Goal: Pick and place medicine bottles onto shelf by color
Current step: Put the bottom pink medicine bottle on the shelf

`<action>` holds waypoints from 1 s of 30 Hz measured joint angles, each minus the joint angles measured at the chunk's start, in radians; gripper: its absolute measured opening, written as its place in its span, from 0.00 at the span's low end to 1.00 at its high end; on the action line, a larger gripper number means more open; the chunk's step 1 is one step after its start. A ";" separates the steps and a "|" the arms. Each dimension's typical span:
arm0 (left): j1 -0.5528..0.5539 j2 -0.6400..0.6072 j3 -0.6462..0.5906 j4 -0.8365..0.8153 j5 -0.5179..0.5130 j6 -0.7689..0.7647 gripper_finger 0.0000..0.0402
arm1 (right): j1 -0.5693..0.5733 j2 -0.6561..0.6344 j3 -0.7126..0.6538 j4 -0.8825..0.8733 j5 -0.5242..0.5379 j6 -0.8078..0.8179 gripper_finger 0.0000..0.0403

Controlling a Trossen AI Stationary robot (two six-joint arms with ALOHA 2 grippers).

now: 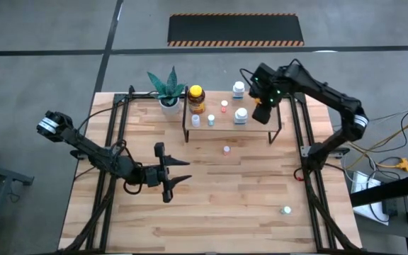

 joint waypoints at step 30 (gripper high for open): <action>0.000 0.000 0.000 0.000 0.000 -0.001 0.41 | -0.055 0.043 0.006 0.032 -0.042 -0.022 0.30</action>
